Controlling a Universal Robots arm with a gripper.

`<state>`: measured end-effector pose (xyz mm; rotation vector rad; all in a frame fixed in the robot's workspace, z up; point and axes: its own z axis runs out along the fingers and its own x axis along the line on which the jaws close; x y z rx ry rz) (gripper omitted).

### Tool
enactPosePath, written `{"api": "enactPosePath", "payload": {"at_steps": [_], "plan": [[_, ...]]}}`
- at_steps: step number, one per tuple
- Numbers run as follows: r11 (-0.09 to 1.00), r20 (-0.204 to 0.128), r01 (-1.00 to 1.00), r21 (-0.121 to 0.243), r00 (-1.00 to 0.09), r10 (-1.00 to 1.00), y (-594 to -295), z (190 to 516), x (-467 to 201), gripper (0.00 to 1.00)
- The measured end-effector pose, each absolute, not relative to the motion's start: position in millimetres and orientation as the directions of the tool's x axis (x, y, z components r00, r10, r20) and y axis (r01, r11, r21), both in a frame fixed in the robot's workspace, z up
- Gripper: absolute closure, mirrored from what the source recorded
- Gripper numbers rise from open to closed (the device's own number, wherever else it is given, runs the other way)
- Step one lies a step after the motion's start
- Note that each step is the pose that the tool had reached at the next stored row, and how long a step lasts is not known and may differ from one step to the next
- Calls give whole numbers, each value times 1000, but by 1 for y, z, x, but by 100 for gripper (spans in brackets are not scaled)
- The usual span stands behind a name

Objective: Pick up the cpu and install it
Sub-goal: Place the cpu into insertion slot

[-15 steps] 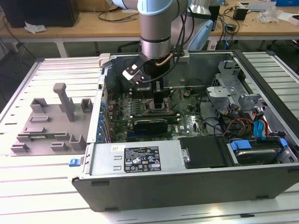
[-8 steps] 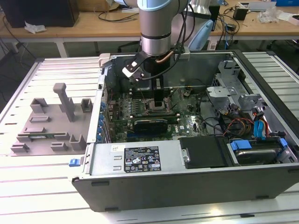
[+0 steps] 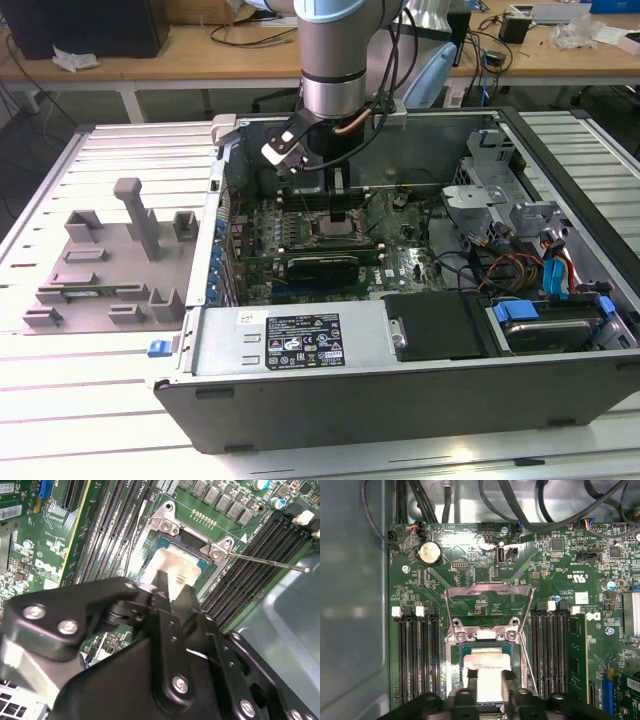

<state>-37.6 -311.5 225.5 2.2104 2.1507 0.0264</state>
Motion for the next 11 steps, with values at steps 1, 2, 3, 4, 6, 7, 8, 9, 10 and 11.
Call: {"api": "enactPosePath", "payload": {"at_steps": [1, 2, 3, 4, 6, 7, 8, 9, 10, 11], "plan": [[-27, -28, 998, 53, 28, 999, -312, 226, -38, 77], [-27, -28, 998, 53, 28, 999, -312, 226, -38, 84], [-27, -28, 998, 53, 28, 999, -312, 226, -38, 89], [-27, -28, 998, 53, 28, 999, -312, 226, -38, 89], [-27, -28, 998, 53, 28, 999, -312, 226, -38, 89], [-27, -28, 998, 53, 28, 999, -312, 227, -38, 89], [-27, -28, 998, 53, 28, 999, -312, 227, -38, 89], [-27, -28, 998, 53, 28, 999, -312, 227, -38, 89], [-27, -28, 998, 53, 28, 999, -312, 228, -38, 89], [-27, -28, 998, 53, 28, 999, -312, 230, -38, 89]]}}
